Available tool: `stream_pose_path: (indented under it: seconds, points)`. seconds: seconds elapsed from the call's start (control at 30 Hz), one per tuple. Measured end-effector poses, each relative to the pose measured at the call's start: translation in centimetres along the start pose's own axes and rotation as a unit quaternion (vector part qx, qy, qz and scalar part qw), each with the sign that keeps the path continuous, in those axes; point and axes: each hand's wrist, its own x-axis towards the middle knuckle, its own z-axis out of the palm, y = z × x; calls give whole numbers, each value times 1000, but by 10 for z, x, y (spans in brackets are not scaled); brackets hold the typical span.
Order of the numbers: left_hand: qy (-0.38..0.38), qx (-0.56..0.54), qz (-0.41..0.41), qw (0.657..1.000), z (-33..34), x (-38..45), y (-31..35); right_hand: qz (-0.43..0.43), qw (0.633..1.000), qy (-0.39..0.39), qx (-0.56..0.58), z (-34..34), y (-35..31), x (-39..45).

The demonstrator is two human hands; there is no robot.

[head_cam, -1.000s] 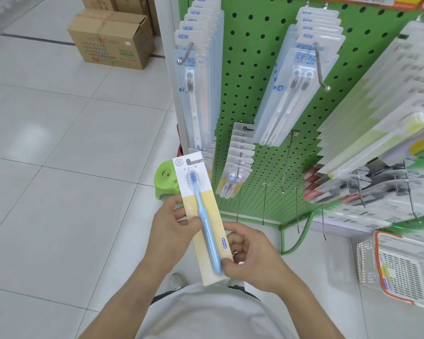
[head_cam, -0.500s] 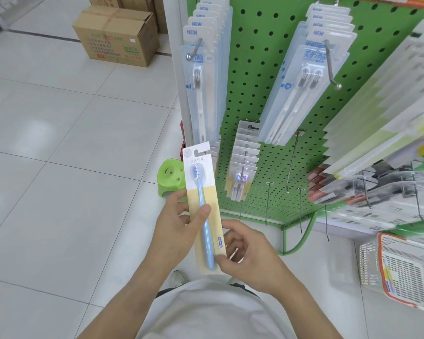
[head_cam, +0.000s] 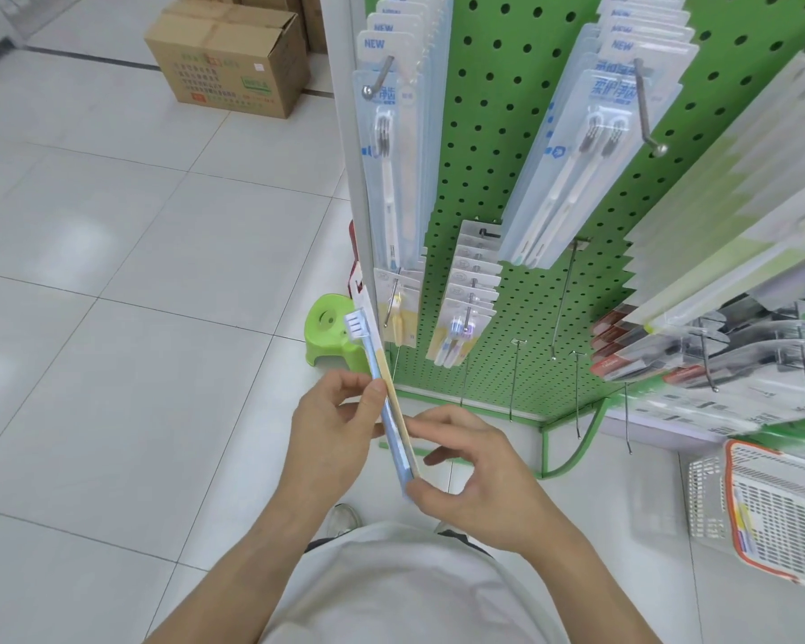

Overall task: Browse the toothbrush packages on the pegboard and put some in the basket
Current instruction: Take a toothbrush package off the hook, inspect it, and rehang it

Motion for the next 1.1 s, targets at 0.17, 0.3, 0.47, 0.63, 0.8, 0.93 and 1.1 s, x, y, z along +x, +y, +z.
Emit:
stream_pose_path:
  seconds: [0.17,0.3,0.47,0.63,0.8,0.93,1.1]
  points:
    - [-39,-70,-43,996,-3,1,3,34,992,12,120,6,-2,0]
    - [-67,-46,-44,996,-3,-2,3,76,986,0,151,11,-4,2]
    - [-121,-25,-70,990,-1,-4,5,98,993,49,53,14,1,3]
    - [-124,31,-3,992,-5,-4,1,78,993,80,48,7,3,6]
    - [-130,6,-27,991,-7,-4,0,63,990,112,60,-1,0,8]
    - [-144,10,-14,989,-9,-4,-1,74,986,141,56,-2,-4,13]
    - [-181,34,-8,983,-11,-5,-2,56,988,137,38,-15,-15,17]
